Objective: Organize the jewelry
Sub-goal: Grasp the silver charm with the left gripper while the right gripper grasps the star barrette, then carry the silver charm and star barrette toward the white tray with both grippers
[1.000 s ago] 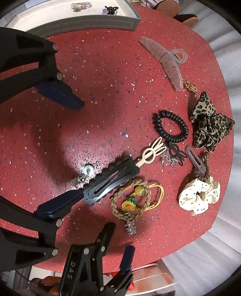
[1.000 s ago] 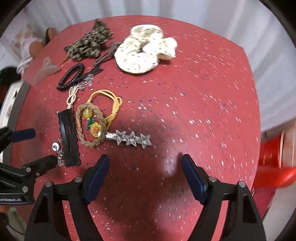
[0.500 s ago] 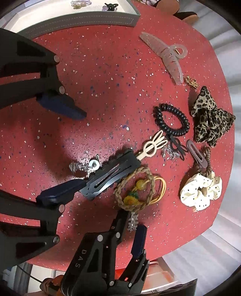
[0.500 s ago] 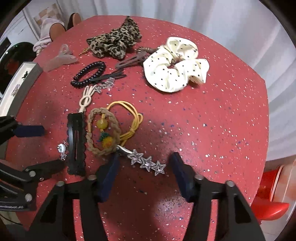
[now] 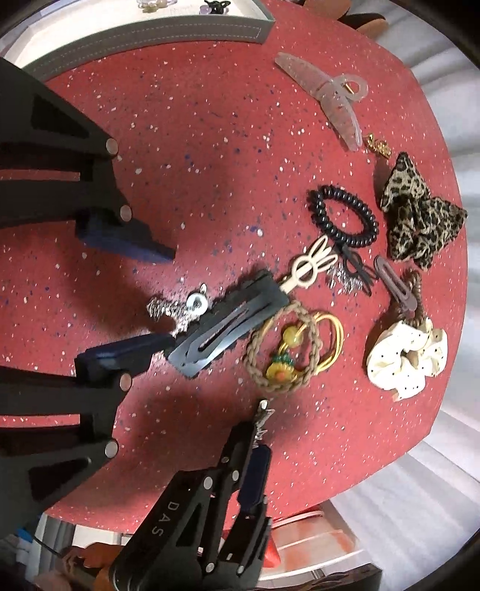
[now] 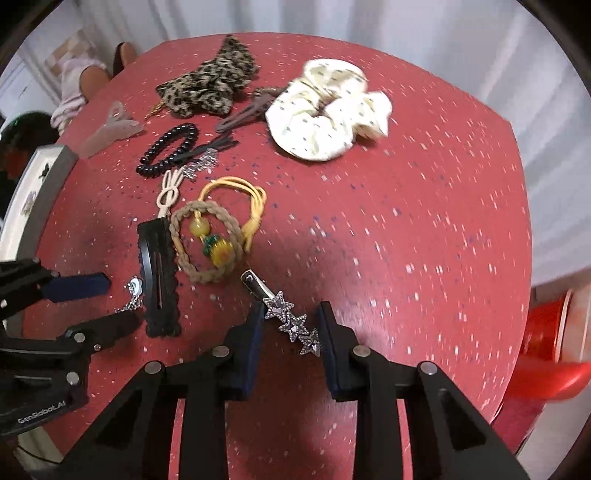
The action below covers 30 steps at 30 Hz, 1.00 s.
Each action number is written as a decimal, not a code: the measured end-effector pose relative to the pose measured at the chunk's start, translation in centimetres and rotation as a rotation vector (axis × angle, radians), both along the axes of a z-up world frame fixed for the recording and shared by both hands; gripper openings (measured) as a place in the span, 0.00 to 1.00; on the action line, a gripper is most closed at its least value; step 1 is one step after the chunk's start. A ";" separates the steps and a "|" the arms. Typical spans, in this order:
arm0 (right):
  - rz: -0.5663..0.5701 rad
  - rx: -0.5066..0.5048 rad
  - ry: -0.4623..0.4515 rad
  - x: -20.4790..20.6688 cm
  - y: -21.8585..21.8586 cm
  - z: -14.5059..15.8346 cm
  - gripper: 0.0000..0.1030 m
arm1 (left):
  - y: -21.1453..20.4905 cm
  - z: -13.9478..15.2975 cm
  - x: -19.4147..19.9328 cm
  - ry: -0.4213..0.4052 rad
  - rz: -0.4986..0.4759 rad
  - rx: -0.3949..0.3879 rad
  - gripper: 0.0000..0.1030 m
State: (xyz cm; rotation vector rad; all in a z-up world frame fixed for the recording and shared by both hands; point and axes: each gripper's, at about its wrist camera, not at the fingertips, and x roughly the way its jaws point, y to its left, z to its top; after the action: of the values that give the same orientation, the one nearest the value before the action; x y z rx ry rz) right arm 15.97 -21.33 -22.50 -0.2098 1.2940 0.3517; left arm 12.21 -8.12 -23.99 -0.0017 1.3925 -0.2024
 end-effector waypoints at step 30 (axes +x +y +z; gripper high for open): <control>-0.269 0.210 0.090 -5.4 -4.0 3.8 0.30 | 2.2 5.2 -3.2 -0.101 0.003 -0.058 0.13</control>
State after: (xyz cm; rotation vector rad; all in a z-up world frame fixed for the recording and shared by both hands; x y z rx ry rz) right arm 10.55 -25.33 -18.66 0.1583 1.3437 0.2660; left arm 8.96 -5.94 -18.77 -0.0412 1.2858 -0.2379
